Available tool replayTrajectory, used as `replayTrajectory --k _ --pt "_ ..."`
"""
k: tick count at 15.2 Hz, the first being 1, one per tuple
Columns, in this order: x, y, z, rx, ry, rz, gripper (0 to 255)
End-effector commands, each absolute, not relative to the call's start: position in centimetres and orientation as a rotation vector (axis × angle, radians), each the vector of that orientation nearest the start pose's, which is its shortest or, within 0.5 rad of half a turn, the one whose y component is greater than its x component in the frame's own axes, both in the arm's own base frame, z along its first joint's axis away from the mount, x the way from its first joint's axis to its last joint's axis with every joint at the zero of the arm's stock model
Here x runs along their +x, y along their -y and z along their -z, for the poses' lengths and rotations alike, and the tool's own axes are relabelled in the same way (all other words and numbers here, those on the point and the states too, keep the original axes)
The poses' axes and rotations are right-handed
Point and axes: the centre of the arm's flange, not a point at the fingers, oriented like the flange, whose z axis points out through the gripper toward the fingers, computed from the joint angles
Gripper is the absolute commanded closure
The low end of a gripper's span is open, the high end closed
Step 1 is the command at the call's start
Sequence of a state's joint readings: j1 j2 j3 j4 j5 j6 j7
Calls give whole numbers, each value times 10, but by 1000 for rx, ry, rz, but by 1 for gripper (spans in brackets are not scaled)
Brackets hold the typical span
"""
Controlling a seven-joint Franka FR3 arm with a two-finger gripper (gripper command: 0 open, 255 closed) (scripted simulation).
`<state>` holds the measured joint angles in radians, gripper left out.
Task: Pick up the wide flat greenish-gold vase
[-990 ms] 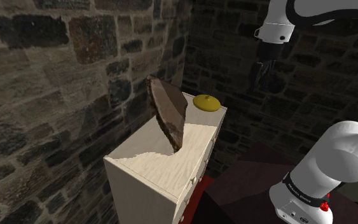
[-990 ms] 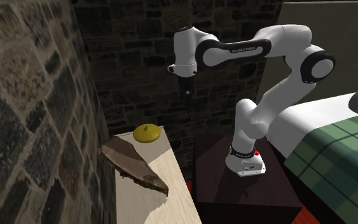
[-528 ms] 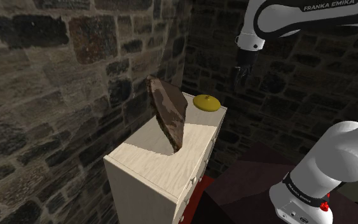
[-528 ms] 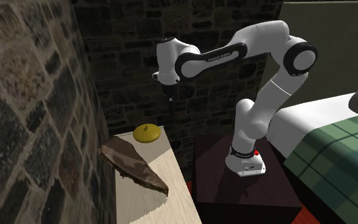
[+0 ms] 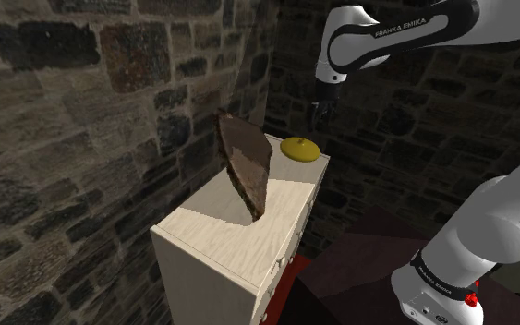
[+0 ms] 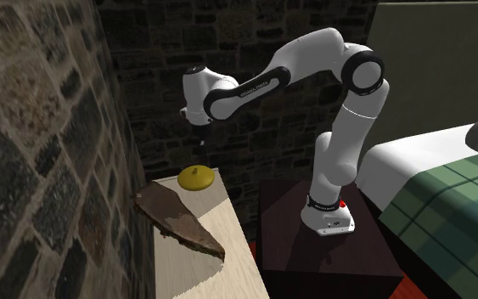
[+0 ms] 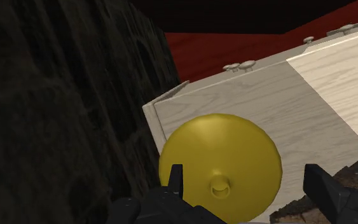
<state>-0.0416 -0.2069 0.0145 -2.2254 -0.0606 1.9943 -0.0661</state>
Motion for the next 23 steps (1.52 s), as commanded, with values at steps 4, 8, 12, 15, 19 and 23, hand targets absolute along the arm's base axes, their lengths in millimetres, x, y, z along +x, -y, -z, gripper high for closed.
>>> replayTrajectory --k 4,8,12,15,19,23 --pt "524 21 -430 -3209 105 -25 0" --pt "524 21 -409 -3209 105 -25 0" --pt "524 21 -395 -3209 105 -25 0" --pt "524 21 -395 -3209 105 -25 255" --pt "524 21 -395 -3209 105 -25 255" --pt "524 21 -401 -3209 105 -25 255"
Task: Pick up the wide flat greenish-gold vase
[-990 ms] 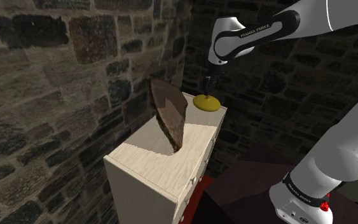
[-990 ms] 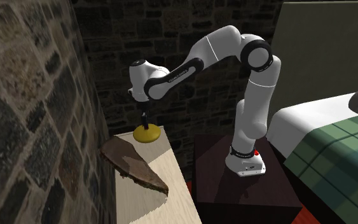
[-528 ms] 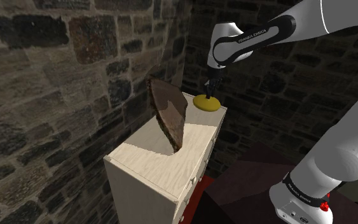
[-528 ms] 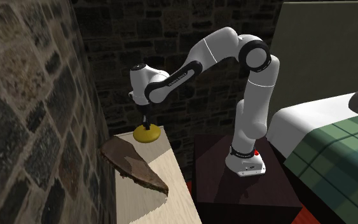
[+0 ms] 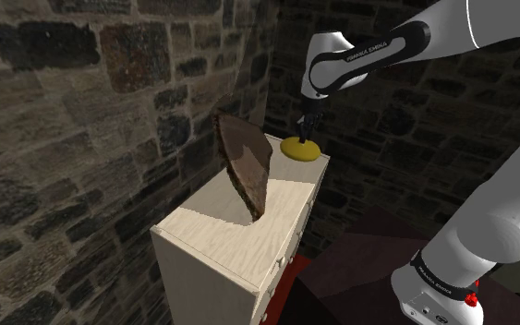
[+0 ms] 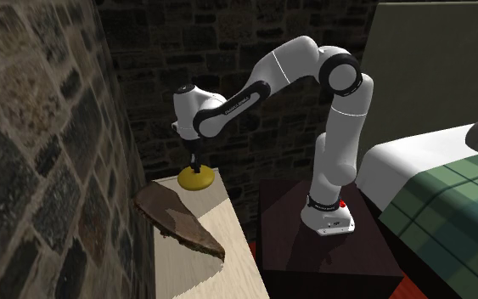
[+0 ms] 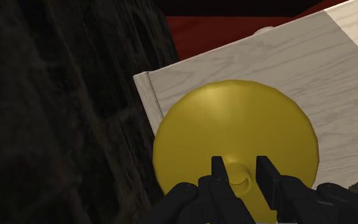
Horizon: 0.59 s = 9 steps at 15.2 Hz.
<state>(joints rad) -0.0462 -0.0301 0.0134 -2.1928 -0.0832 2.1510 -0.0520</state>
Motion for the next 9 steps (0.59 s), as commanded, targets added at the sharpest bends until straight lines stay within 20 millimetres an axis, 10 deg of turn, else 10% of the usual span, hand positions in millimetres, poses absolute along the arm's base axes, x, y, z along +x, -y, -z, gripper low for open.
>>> replayTrajectory --k 1,9 --pt "524 21 -406 -3209 105 -25 255" --pt "524 21 -448 -3209 105 -25 255"
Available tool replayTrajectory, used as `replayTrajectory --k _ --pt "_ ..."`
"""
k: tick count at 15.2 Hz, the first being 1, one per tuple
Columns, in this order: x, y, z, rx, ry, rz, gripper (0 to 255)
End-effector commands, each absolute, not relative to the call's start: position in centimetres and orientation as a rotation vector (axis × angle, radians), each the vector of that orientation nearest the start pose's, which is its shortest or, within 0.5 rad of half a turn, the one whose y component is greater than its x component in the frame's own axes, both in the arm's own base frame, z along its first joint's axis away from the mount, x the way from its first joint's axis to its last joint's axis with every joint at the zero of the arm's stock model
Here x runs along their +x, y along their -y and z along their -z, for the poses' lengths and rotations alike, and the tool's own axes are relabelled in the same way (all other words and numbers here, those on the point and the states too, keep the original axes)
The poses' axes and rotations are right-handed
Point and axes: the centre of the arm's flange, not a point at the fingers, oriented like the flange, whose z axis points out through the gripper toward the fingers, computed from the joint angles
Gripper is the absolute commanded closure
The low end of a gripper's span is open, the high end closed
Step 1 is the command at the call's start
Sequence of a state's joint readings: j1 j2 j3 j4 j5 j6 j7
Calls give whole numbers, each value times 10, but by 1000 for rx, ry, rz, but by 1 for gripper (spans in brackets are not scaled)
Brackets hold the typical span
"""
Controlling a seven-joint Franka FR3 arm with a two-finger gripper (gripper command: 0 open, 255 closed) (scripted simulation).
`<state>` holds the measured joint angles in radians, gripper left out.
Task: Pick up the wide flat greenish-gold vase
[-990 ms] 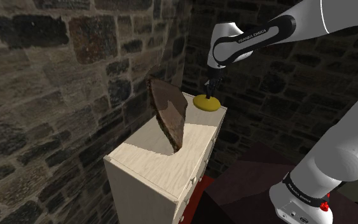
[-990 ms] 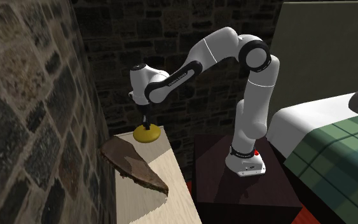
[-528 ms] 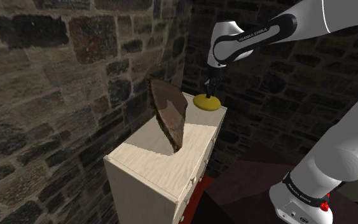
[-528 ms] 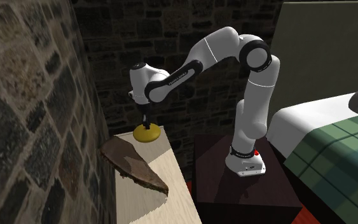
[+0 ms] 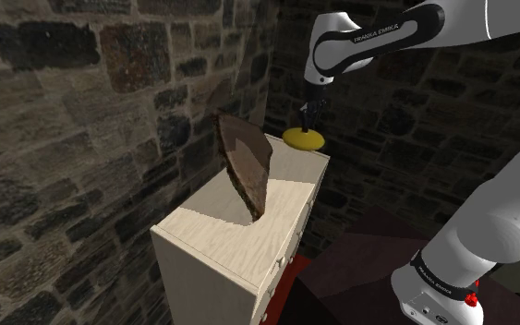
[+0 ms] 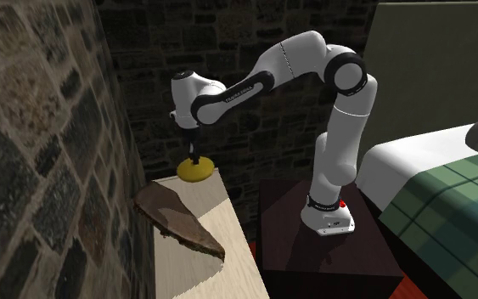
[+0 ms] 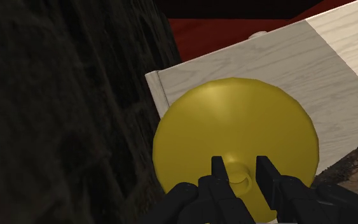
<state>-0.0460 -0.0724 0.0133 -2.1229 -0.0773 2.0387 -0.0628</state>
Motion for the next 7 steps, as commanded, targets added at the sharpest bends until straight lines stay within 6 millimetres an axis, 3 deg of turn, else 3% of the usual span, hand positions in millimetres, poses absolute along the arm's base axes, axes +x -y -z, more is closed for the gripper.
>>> replayTrajectory --k 1,5,7 --pt "524 21 -453 -3209 105 -25 255" --pt "524 21 -474 -3209 105 -25 255" --pt "524 21 -475 -3209 105 -25 255"
